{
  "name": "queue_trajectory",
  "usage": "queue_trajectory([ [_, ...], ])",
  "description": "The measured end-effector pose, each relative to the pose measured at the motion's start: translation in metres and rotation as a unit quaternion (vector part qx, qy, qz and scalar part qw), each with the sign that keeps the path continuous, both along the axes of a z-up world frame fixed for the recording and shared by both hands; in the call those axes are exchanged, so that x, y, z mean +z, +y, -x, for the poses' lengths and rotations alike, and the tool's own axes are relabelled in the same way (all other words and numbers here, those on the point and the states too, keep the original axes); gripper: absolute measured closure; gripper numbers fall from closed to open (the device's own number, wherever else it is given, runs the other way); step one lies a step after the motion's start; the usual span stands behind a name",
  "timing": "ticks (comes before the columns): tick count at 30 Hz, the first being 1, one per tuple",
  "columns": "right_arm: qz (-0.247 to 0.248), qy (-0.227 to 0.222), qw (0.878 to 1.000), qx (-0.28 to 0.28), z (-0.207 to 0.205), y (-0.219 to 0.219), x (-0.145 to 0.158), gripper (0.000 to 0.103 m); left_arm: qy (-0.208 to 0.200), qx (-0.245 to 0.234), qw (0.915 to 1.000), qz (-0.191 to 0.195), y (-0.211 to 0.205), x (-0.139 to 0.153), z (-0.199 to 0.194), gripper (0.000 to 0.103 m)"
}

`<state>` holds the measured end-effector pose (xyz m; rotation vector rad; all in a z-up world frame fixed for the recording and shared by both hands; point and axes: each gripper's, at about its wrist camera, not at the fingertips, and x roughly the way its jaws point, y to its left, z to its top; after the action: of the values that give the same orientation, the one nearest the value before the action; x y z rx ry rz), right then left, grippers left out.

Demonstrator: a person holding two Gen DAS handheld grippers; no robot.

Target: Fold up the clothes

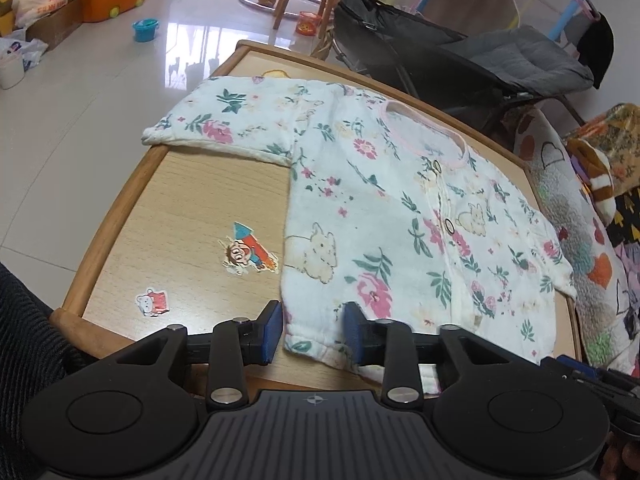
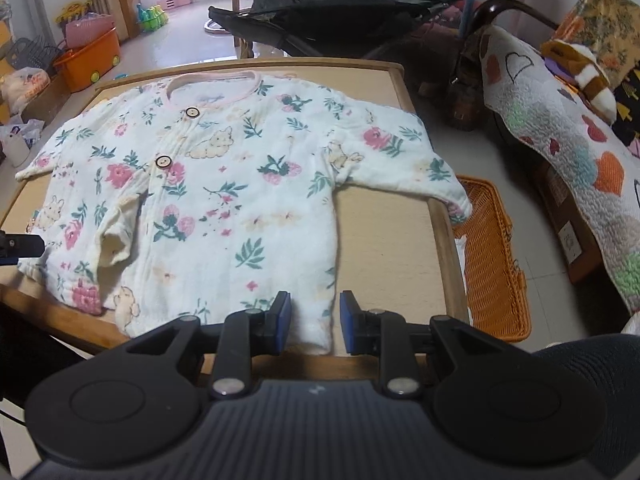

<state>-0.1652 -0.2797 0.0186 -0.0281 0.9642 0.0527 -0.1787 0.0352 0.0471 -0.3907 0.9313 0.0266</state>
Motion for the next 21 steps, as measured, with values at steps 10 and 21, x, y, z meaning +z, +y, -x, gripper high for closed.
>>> queue_trajectory([
  [10,-0.019,0.0,1.0,0.012,0.001,0.002,0.0,0.099,0.01,0.04,0.9969,0.067,0.008,-0.007,0.003,0.095],
  [21,0.021,-0.012,1.0,0.005,0.0,-0.001,0.012,0.099,0.019,0.035,0.9992,-0.004,0.022,0.005,0.003,0.097],
])
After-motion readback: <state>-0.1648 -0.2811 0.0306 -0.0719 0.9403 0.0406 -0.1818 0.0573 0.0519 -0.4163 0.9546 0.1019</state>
